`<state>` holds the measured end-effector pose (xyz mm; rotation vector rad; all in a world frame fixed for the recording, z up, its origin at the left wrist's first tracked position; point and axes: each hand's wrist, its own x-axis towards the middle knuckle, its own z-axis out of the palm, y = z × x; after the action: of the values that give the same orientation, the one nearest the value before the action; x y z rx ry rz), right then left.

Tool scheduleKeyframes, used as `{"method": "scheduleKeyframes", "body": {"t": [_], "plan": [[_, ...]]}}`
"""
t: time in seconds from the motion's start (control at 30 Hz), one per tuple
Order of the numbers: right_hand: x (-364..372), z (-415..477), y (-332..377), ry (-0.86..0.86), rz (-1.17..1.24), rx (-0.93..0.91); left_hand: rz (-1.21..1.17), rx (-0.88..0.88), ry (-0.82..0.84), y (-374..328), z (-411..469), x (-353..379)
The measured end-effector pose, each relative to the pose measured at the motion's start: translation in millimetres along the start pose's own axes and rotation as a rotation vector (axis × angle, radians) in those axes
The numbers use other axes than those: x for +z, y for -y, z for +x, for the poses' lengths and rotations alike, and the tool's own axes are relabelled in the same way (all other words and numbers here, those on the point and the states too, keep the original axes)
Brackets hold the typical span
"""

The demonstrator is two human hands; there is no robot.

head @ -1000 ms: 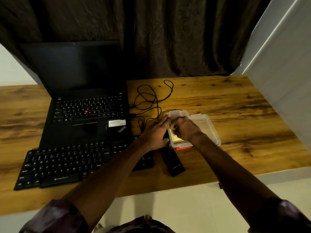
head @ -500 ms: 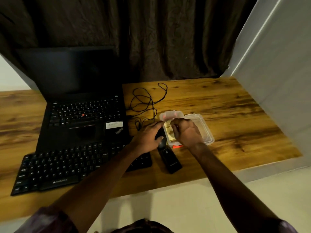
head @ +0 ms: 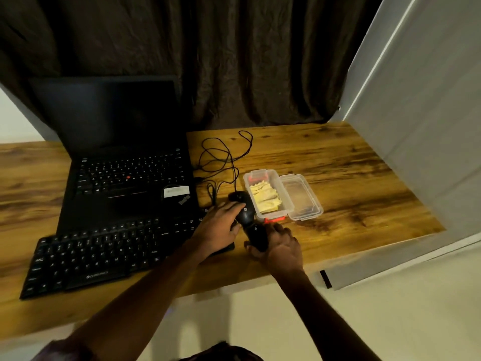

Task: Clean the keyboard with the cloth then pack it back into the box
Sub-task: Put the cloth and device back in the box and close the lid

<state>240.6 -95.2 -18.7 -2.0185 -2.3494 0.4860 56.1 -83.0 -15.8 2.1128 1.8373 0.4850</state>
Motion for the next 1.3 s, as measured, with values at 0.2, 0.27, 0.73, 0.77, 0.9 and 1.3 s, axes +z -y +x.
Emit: {"method": "scheduleKeyframes", "body": {"t": [0.2, 0.27, 0.73, 0.77, 0.9, 1.3], "plan": [[1.5, -4.8, 3.5, -0.068, 0.157, 0.024, -0.065, -0.025, 0.031, -1.4, 0.2, -2.2], [-2.7, -8.7, 0.2, -0.071, 0.229, 0.044, -0.119, -0.088, 0.015, -1.6, 4.5, -3.6], [-82.0, 104.6, 25.0, -0.178, 0.129, 0.051, -0.109, -0.23, 0.12, -24.8, 58.6, -7.7], [-79.9, 110.5, 27.2, -0.155, 0.078, 0.048, -0.109, -0.233, 0.121, -24.4, 61.3, -6.5], [-64.4, 121.3, 29.1, -0.099, -0.101, 0.005, -0.098, -0.215, 0.14, -19.2, 68.3, -0.4], [-45.6, 126.3, 18.9, -0.014, -0.109, -0.068, -0.019, -0.156, 0.145, -10.7, 81.1, 10.6]]}}
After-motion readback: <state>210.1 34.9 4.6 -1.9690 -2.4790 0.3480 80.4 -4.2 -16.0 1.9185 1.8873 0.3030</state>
